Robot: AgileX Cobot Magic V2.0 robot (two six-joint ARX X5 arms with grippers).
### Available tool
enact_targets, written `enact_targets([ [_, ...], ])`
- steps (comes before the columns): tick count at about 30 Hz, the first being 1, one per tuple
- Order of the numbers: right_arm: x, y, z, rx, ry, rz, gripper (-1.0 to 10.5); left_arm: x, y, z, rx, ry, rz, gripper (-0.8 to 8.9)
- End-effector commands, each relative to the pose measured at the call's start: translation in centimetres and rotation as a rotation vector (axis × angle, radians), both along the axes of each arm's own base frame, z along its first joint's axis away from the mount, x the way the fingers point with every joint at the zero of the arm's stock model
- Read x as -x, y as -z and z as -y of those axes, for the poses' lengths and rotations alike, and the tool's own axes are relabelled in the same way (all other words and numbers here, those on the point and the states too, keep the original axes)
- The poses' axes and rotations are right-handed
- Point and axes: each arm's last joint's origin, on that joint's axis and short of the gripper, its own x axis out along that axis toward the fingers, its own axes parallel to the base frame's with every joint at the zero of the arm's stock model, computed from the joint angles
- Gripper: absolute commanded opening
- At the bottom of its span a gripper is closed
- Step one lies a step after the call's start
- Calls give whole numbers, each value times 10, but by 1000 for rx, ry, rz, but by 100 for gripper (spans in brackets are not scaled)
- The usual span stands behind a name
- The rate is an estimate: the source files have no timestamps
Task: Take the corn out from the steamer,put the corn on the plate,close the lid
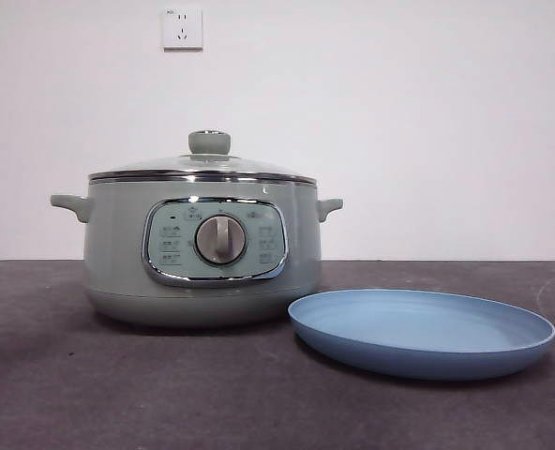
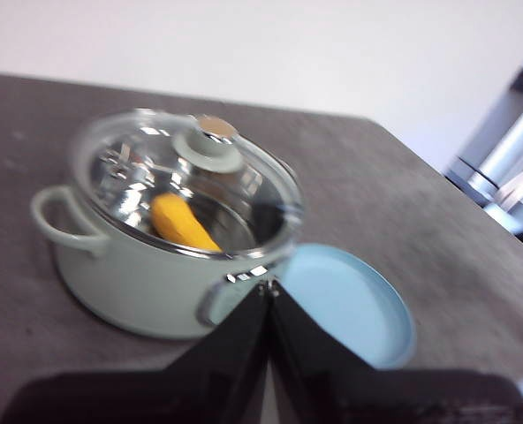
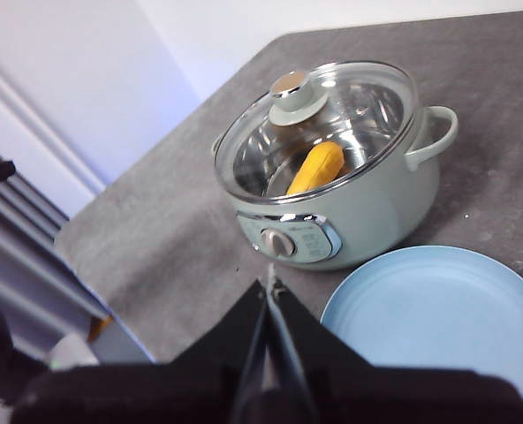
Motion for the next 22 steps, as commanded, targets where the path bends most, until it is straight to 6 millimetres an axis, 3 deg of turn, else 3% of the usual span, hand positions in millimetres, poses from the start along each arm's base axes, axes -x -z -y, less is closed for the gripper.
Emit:
enact_targets([
  [1, 0, -11, 0, 74, -48, 37, -11, 1, -9, 0, -33, 31, -6, -8],
  [12, -2, -17, 0, 105, -67, -5, 27, 2, -22, 1, -44, 55, -28, 15],
  [14, -2, -17, 0, 104, -67, -5, 171, 2, -22, 1, -36, 53, -35, 162],
  [17, -2, -17, 0, 97, -61, -14, 511, 2, -22, 1, -35, 53, -34, 523],
  [19, -2, -17, 0, 96, -61, -15, 615, 2, -23, 1, -36, 53, -29, 566],
  [22, -2, -17, 0, 96, -61, -14, 601, -1, -25, 1, -35, 53, -10, 566],
])
